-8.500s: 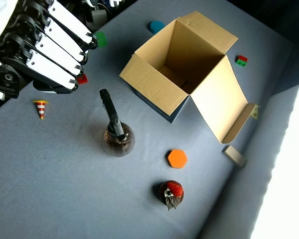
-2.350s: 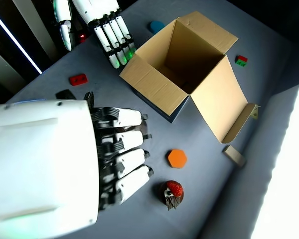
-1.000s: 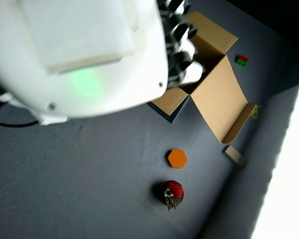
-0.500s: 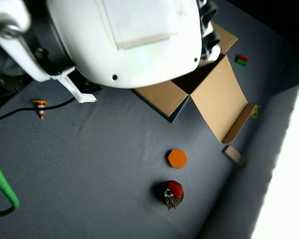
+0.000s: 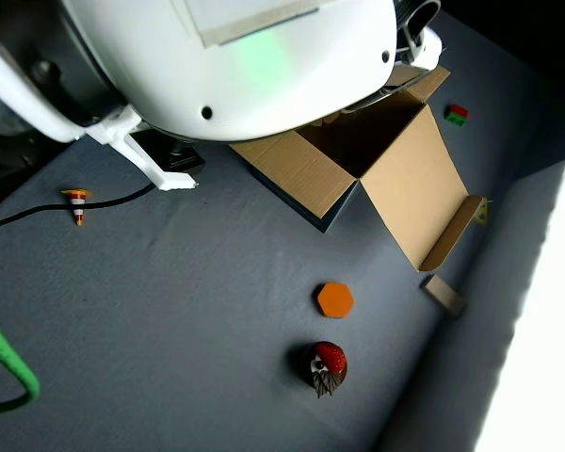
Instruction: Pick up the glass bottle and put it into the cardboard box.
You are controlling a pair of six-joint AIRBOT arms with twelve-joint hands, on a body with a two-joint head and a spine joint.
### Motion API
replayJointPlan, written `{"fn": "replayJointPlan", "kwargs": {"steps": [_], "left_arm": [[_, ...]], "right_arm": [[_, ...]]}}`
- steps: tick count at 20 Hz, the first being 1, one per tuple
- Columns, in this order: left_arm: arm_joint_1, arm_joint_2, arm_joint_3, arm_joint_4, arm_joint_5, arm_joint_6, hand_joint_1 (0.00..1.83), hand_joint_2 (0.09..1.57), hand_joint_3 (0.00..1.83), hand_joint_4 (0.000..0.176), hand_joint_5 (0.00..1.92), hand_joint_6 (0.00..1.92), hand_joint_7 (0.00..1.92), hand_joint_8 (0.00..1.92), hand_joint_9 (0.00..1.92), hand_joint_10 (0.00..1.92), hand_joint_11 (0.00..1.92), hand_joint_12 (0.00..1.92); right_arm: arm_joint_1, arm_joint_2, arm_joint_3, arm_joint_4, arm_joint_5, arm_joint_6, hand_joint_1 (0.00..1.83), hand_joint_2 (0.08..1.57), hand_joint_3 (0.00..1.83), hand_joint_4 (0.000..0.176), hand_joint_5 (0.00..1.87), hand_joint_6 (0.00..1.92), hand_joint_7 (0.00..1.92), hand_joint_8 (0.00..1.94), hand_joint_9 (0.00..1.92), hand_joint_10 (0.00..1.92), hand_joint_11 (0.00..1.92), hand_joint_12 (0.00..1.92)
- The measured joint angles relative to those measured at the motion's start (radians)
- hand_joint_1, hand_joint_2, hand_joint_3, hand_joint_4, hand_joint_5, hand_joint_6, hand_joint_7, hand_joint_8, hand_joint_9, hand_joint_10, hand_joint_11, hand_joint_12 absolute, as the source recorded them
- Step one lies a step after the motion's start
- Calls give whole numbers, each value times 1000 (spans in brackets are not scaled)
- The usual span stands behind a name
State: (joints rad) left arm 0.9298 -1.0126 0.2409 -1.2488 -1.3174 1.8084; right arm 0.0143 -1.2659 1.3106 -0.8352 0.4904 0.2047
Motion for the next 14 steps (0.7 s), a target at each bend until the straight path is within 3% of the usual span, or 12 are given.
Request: {"fn": "replayJointPlan", "kwargs": {"steps": [6, 11, 14], "left_arm": [[8, 0, 0, 0, 0, -7, 0, 1228, 3, 0, 0, 0, 0, 0, 0, 0, 0, 0], [11, 0, 0, 0, 0, -8, 0, 1228, 3, 0, 0, 0, 0, 0, 0, 0, 0, 0], [14, 0, 0, -1, 0, -8, 0, 1227, 2, 0, 0, 0, 0, 0, 0, 0, 0, 0]], "right_arm": [[-7, -87, 71, 11, 3, -26, 1375, 1119, 0, 0, 842, 1106, 1077, 819, 897, 1313, 764, 1611], [-17, -165, 89, -65, 3, -70, 1375, 1119, 0, 0, 839, 1113, 1073, 844, 894, 1299, 769, 1615], [-31, -195, 93, -76, -11, -138, 1375, 1120, 0, 0, 841, 1115, 1069, 847, 895, 1300, 777, 1618]]}}
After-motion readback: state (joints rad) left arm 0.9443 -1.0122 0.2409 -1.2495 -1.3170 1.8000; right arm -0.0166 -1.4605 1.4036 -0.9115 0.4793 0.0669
